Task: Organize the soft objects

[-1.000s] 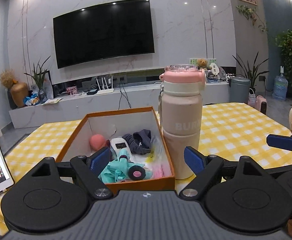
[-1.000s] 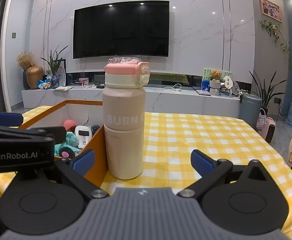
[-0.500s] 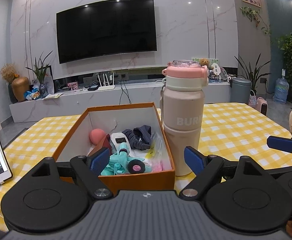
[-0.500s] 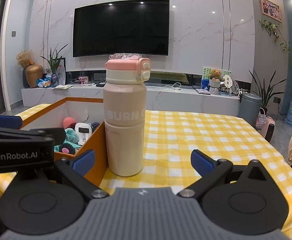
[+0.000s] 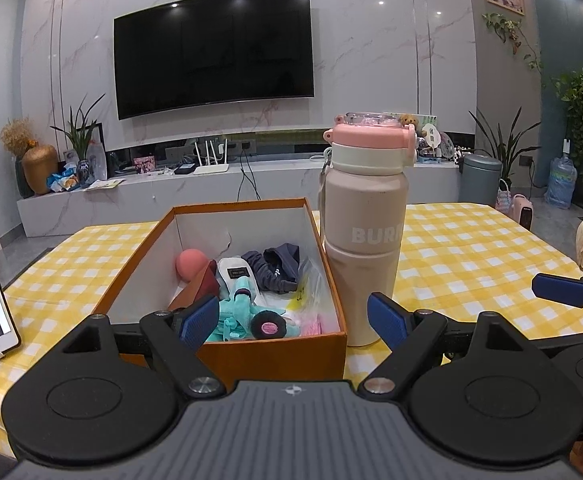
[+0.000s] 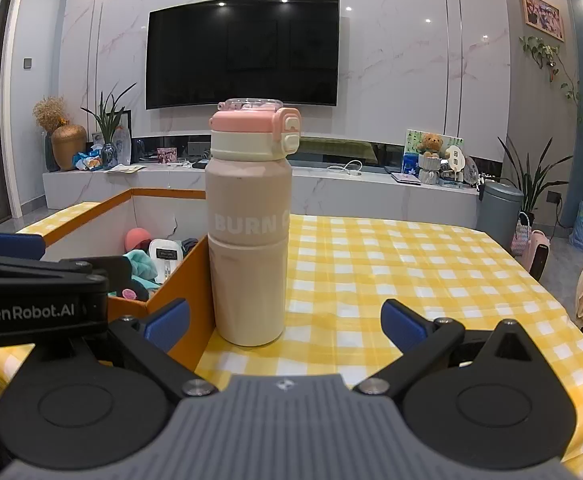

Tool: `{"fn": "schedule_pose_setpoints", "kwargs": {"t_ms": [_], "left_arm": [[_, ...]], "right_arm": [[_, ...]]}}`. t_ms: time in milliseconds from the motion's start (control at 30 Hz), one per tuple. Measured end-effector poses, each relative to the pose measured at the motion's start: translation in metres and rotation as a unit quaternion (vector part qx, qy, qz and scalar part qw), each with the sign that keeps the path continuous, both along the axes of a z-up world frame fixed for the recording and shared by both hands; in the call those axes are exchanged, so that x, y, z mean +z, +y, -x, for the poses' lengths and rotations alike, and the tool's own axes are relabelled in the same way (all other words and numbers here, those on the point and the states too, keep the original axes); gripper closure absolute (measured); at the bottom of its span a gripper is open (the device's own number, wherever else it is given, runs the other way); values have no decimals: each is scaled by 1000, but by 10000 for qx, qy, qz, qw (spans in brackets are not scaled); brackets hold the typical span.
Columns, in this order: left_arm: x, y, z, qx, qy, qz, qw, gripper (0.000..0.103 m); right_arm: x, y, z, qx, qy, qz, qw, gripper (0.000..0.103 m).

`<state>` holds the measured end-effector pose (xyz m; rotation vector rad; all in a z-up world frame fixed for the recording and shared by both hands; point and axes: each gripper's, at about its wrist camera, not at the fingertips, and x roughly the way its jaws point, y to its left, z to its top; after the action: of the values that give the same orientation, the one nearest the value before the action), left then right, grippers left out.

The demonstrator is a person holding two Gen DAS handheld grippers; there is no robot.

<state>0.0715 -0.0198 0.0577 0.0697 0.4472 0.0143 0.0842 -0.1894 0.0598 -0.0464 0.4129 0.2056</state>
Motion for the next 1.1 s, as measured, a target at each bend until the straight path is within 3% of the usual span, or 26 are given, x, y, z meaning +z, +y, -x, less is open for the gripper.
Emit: {"fn": "schedule_pose_setpoints", "kwargs": {"t_ms": [1100], "left_arm": [[1, 1, 2, -23, 22, 60, 10000, 5]], "right_arm": [[-3, -2, -1, 53, 88, -103, 9999, 3]]}}
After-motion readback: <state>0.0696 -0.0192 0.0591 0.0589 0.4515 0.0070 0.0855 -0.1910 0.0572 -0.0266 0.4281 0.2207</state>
